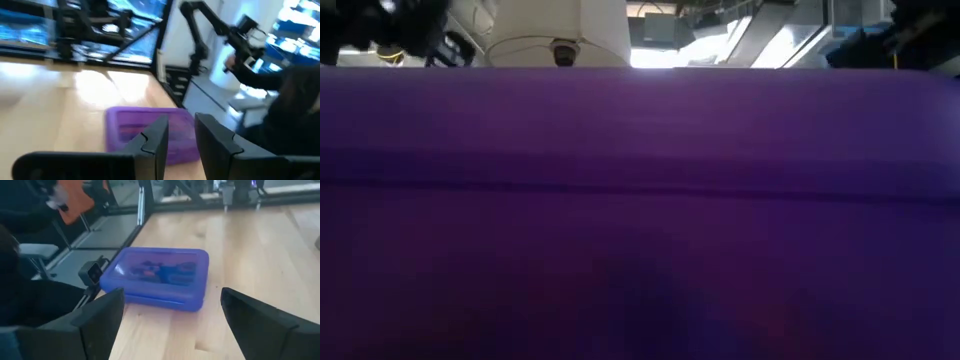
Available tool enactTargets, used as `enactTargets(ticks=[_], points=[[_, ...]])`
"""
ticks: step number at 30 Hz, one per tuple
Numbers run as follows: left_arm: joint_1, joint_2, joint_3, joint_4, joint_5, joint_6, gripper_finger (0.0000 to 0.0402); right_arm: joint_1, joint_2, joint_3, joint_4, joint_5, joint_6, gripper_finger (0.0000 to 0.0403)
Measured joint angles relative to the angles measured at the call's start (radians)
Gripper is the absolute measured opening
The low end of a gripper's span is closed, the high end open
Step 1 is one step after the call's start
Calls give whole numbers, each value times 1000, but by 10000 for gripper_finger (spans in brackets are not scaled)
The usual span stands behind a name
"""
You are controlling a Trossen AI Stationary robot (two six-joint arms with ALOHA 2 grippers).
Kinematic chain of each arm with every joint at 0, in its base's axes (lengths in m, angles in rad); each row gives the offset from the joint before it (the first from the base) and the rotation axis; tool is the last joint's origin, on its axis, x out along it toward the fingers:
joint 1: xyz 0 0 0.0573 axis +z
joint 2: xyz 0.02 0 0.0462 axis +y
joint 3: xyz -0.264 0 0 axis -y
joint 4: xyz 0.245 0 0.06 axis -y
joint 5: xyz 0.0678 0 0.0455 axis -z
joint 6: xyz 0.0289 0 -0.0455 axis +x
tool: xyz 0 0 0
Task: Pick & place school supplies into a supply box
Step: Return to Home Position
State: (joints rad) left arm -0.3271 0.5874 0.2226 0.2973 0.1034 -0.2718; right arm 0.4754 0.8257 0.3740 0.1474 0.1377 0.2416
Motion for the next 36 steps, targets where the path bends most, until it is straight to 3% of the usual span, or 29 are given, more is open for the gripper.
enactTargets(ticks=[5,14,19,28,36], points=[[104,-169,-97,-13,4,-24,88,-81,-159,-123,20,-54,-16,334],[318,-338,-156,-18,180,-22,88,-282,-411,-229,-20,-268,-64,334],[419,-371,-156,-35,282,-20,88,-337,-540,-282,-73,-272,-63,334],[534,-415,-157,-85,337,-2,88,-345,-754,-363,-115,-271,-21,334],[572,-497,-182,-134,336,-21,88,-344,-824,-359,-125,-297,-37,334]])
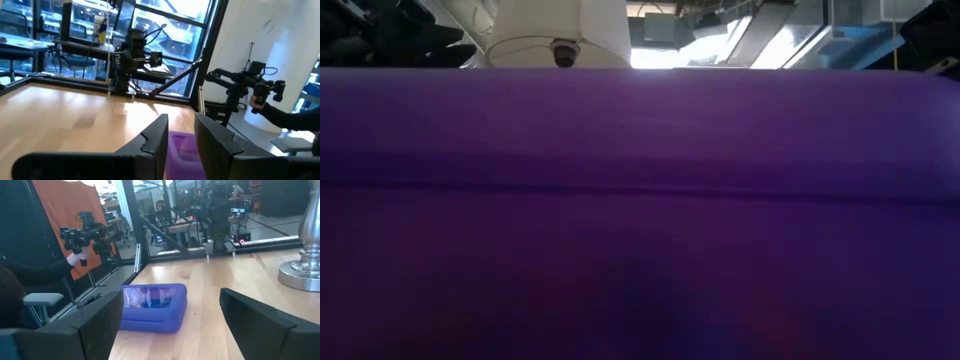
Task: Pick & place school supplies into a supply box
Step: Return to Home Position
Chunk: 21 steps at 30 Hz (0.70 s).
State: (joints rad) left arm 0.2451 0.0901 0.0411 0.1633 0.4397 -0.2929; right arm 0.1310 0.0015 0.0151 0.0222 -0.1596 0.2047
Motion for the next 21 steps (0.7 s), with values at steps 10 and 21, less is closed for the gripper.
enactTargets(ticks=[10,21], points=[[13,-90,-33,-18,-29,-27,88,0,0,1,-1,0,-7,334],[13,-84,-33,-98,-74,34,88,0,4,1,-12,69,-49,334]])
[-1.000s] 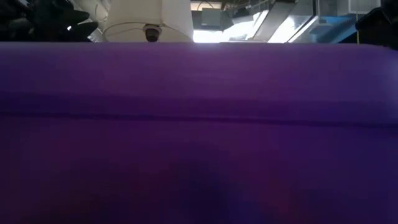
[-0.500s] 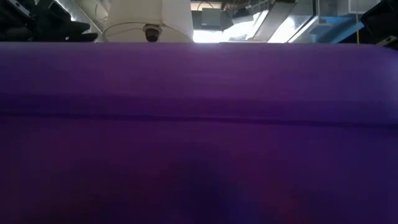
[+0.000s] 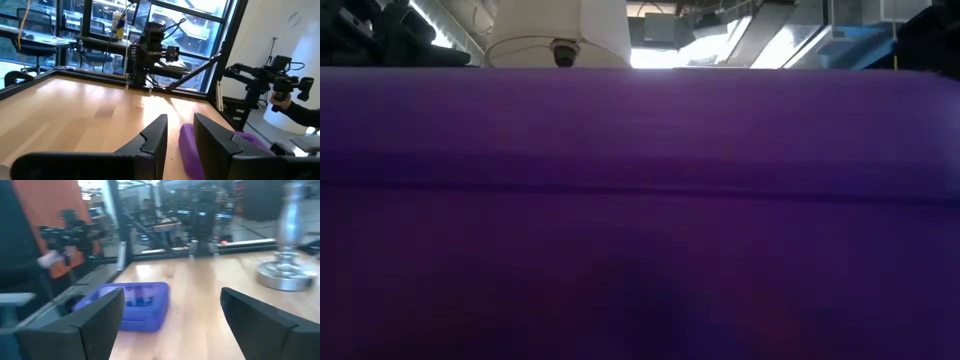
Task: Pick & place school supplies into a supply box
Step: Return to Home Position
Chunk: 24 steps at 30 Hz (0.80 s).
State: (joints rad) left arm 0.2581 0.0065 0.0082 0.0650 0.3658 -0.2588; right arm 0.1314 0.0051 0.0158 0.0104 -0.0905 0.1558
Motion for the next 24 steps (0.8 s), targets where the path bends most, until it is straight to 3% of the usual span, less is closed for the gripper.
enactTargets(ticks=[7,14,24], points=[[-1,0,0,5,-14,14,88,-1,3,0,3,187,21,334],[0,0,0,-7,-344,38,88,0,3,0,6,201,20,334],[-2,37,0,-51,-368,90,88,0,4,0,6,194,20,334]])
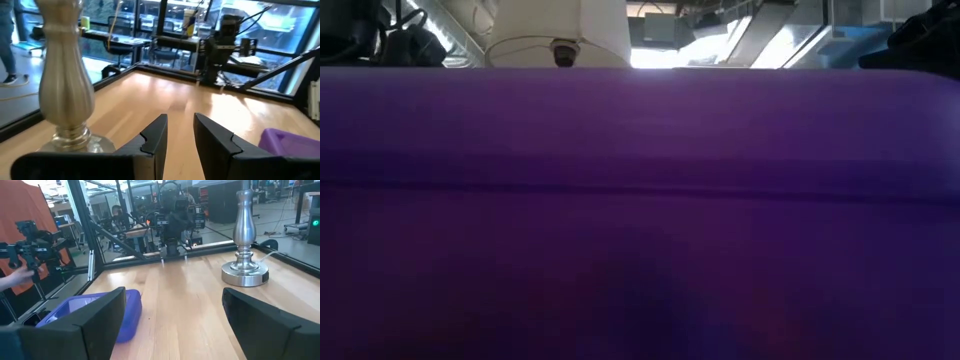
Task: Pick & place school supplies into a supply box
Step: Return to Home Position
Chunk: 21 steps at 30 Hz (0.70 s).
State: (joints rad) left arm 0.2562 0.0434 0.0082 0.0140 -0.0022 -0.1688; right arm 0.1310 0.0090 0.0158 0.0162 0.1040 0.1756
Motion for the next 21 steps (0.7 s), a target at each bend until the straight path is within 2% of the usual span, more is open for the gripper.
enactTargets(ticks=[21], points=[[0,8,0,-2,-6,0,88,0,0,0,0,-1,2,334]])
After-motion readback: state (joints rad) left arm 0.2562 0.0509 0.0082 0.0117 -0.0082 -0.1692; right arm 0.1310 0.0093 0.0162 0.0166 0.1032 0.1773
